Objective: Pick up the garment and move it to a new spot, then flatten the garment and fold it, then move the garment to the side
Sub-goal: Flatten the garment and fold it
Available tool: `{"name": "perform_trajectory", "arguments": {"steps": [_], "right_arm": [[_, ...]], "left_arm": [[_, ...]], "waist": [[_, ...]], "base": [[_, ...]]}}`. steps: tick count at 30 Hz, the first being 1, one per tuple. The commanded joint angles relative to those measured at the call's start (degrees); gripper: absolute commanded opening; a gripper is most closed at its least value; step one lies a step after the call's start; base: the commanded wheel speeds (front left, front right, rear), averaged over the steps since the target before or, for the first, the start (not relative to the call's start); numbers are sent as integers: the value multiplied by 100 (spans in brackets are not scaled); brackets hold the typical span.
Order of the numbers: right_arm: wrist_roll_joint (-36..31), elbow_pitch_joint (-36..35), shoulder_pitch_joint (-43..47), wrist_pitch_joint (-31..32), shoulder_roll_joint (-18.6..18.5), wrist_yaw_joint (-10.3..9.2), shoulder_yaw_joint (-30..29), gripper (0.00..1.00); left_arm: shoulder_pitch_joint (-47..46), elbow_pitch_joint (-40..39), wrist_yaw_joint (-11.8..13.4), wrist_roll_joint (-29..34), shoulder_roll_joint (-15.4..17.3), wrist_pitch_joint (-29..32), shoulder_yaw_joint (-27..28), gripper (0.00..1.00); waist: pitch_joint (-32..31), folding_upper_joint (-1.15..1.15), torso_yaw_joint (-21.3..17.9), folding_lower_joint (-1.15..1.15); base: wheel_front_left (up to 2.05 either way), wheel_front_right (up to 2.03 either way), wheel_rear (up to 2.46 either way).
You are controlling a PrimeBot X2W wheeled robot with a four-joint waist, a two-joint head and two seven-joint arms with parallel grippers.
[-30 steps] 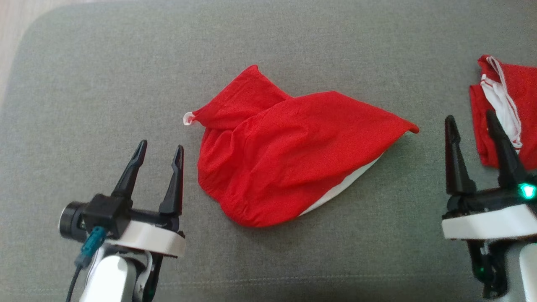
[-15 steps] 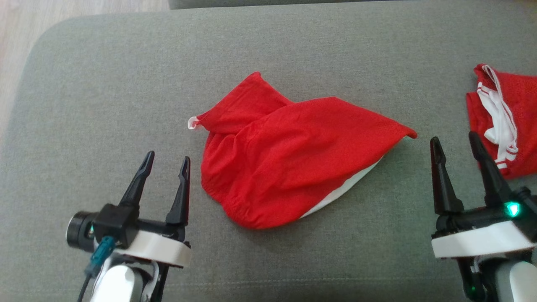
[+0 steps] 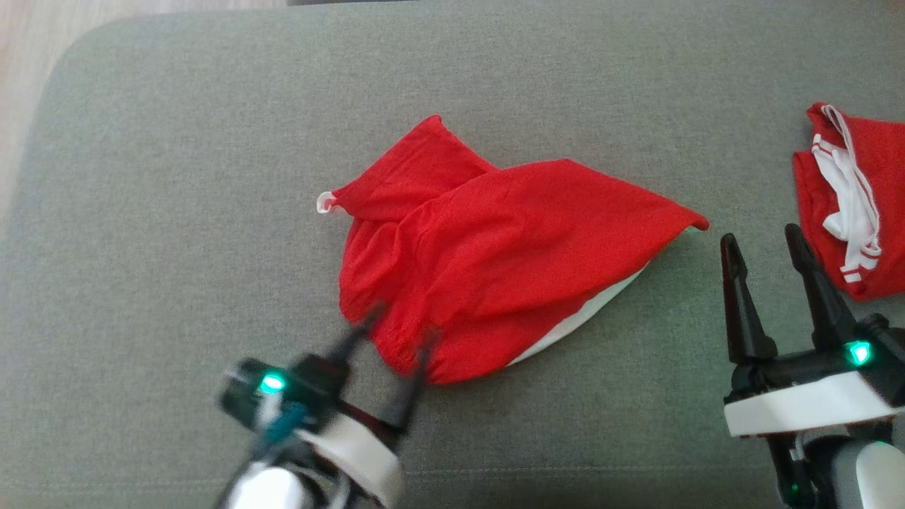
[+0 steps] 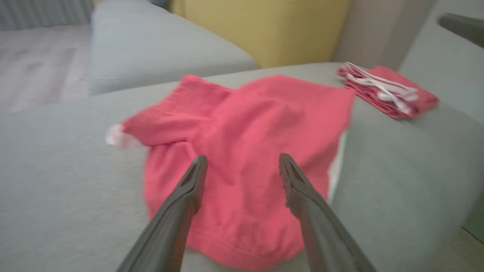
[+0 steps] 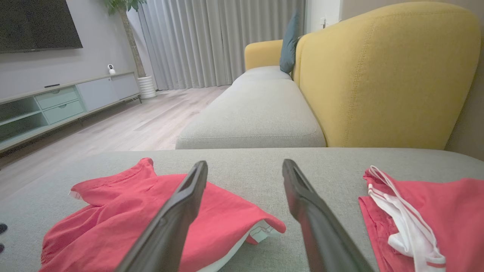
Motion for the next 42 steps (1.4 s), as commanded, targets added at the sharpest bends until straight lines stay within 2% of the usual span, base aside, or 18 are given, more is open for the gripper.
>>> {"name": "perform_trajectory", "arguments": {"steps": [1, 6, 10, 13, 15, 16, 17, 28, 32, 42], "right_arm": [[10, -195, 14, 16, -5, 21, 127, 100], [57, -136, -11, 20, 12, 21, 210, 100], [81, -133, -52, 3, 23, 21, 253, 100], [93, -134, -64, -7, 38, 21, 236, 100], [103, -130, -73, -15, 48, 21, 233, 100], [116, -127, -80, -19, 56, 21, 229, 100], [125, -125, -88, -23, 63, 21, 229, 100], [180, -65, -163, -112, 99, 21, 211, 100], [193, -55, -165, -132, 114, 21, 167, 100], [194, -61, -185, -151, 134, 21, 154, 100]], "left_arm": [[-120, -187, -47, -16, -1, 81, 51, 100], [-164, 78, -207, -219, 31, 647, -632, 100], [-357, 366, -225, -304, 118, 748, -690, 100], [-521, 564, -216, -314, 176, 751, -619, 56], [-624, 714, -214, -291, 220, 786, -608, 42], [-670, 785, -216, -283, 240, 806, -620, 24], [-715, 849, -219, -278, 256, 824, -641, 0], [-1011, 1124, -224, -333, 365, 760, -756, 0], [-1076, 771, -115, -330, 428, 535, -644, 0], [-1077, -34, 106, -402, 679, 562, -337, 0]], "waist": [[19, 0, -9, 0], [127, 0, -93, 0], [210, 0, -178, 0], [261, 0, -216, 0], [289, 0, -229, 0], [304, 0, -234, 0], [317, 0, -238, 0], [378, 0, -237, 0], [375, 0, -201, 0], [341, 0, -134, 0]], "base": [[0, 0, 0], [0, 0, 0], [0, 0, 0], [0, 0, 0], [0, 0, 0], [0, 0, 0], [0, 0, 0], [0, 0, 0], [0, 0, 0], [0, 0, 0]]}}
